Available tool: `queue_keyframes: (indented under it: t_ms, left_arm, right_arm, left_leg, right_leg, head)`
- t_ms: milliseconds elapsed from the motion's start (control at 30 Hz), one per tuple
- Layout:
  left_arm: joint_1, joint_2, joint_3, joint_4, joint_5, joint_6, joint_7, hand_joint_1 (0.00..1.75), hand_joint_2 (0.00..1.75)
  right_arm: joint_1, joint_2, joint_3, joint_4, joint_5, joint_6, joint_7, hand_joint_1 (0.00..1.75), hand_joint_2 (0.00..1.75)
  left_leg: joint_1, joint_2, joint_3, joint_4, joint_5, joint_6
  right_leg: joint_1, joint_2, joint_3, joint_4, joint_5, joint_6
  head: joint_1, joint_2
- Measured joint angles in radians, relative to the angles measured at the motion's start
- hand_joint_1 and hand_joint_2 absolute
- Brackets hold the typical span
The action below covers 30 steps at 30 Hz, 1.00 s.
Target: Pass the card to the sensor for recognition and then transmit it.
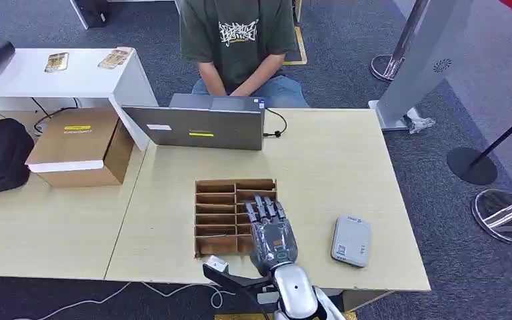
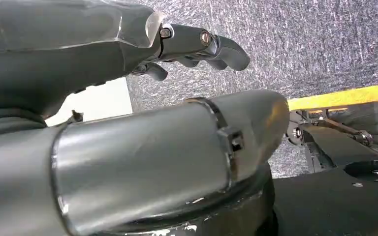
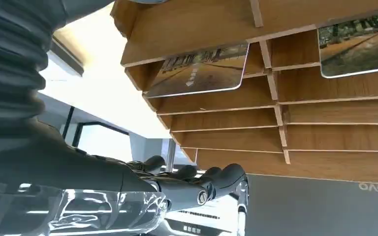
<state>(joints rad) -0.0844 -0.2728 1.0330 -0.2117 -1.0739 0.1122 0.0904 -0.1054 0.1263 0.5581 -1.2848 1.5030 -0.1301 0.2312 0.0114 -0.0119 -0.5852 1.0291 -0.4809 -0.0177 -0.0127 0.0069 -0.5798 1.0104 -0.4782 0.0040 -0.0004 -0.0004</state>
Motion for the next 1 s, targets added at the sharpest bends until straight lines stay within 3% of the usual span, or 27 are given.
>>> queue_keyframes:
  t_ms: [433,467,500,533,800,833,1000]
  left_arm:
    - [0.0,0.0,0.0,0.0,0.0,0.001,0.0,0.0,0.0]
    - [0.0,0.0,0.0,0.0,0.0,0.001,0.0,0.0,0.0]
    - [0.0,-0.001,0.0,0.0,0.0,0.001,0.0,0.0,0.0]
    - [0.0,-0.001,0.0,0.0,0.0,0.001,0.0,0.0,0.0]
    - [0.0,-0.001,0.0,0.0,0.0,0.001,-0.001,0.0,0.0]
    - [0.0,-0.001,0.0,0.0,0.0,0.001,-0.001,0.0,0.0]
    - [0.0,-0.001,0.0,0.0,-0.002,0.001,-0.001,0.0,0.0]
  right_arm:
    - [0.001,0.001,-0.003,-0.001,0.0,0.003,0.001,0.03,1.75]
    - [0.001,0.001,-0.003,-0.001,0.0,0.003,0.001,0.24,1.75]
    - [0.001,0.001,-0.003,-0.001,0.0,0.003,0.001,1.08,1.75]
    - [0.001,0.001,-0.003,-0.001,0.0,0.003,0.001,1.75,1.75]
    - [0.001,0.001,-0.003,-0.001,0.0,0.003,0.001,1.71,1.75]
    - [0.001,0.001,-0.003,-0.001,0.0,0.003,0.001,1.57,1.75]
    - [0.001,0.001,-0.004,-0.002,0.0,0.001,0.002,1.54,1.75]
  left_leg:
    - [0.0,0.0,0.0,0.0,0.0,0.0]
    - [0.0,0.0,0.0,0.0,0.0,0.0]
    - [0.0,0.0,0.0,0.0,0.0,0.0]
    - [0.0,0.0,0.0,0.0,0.0,0.0]
    - [0.0,0.0,0.0,0.0,0.0,0.0]
    - [0.0,0.0,0.0,0.0,0.0,0.0]
    - [0.0,0.0,0.0,0.0,0.0,0.0]
  right_leg:
    - [0.0,0.0,0.0,0.0,0.0,0.0]
    - [0.0,0.0,0.0,0.0,0.0,0.0]
    - [0.0,0.0,0.0,0.0,0.0,0.0]
    - [0.0,0.0,0.0,0.0,0.0,0.0]
    - [0.0,0.0,0.0,0.0,0.0,0.0]
    - [0.0,0.0,0.0,0.0,0.0,0.0]
    - [0.0,0.0,0.0,0.0,0.0,0.0]
  head:
    - [0.0,0.0]
    - [0.0,0.0]
    - [0.0,0.0]
    - [0.0,0.0]
    - [0.0,0.0]
    - [0.0,0.0]
    - [0.0,0.0]
